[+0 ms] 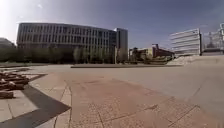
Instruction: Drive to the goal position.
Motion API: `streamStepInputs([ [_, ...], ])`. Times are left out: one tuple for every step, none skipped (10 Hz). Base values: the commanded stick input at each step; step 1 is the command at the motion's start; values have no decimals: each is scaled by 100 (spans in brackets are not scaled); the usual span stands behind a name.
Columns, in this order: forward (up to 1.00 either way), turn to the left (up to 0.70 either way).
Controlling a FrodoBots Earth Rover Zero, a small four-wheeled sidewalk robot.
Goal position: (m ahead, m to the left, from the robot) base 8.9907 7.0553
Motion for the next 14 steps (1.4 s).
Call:
streamStepInputs([
  [70,36],
  [70,22],
  [70,1],
  [70,1],
  [70,1],
  [70,1],
  [70,1],
  [70,1],
  [70,1],
  [70,1],
  [70,1],
  [70,1],
  [70,1],
  [70,1],
])
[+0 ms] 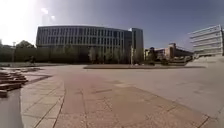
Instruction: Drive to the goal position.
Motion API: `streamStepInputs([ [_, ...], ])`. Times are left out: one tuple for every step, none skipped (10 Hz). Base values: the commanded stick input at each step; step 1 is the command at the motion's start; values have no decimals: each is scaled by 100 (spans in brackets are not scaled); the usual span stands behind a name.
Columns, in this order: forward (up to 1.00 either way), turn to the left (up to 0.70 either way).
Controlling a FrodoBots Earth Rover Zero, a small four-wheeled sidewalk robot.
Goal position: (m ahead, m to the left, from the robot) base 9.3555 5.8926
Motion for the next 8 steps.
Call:
streamStepInputs([
  [70,1],
  [70,1],
  [70,1],
  [70,1],
  [70,1],
  [70,1],
  [70,5],
  [70,36],
])
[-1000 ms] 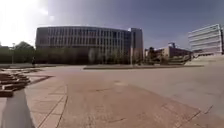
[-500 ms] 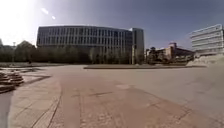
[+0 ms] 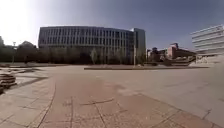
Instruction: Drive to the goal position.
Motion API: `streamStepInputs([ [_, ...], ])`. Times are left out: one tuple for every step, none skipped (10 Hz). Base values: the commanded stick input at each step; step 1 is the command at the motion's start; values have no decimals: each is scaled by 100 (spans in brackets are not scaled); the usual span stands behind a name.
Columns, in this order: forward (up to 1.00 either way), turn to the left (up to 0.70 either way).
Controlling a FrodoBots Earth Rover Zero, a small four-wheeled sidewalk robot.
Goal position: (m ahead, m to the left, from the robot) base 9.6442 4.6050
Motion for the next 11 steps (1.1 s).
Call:
streamStepInputs([
  [70,32],
  [70,1],
  [70,1],
  [70,1],
  [70,1],
  [70,1],
  [70,1],
  [70,1],
  [70,1],
  [70,1],
  [70,1],
])
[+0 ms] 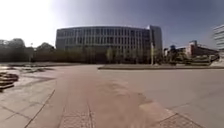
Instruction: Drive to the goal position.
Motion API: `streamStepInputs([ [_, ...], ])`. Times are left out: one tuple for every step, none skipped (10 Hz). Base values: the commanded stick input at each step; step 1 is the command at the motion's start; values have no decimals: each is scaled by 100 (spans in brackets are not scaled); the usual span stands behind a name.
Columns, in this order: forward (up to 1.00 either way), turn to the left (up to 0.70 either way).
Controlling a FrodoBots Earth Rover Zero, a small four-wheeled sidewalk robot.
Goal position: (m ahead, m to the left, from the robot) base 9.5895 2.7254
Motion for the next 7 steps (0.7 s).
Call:
streamStepInputs([
  [70,1],
  [70,1],
  [70,2],
  [70,34],
  [70,31],
  [70,25],
  [70,10],
])
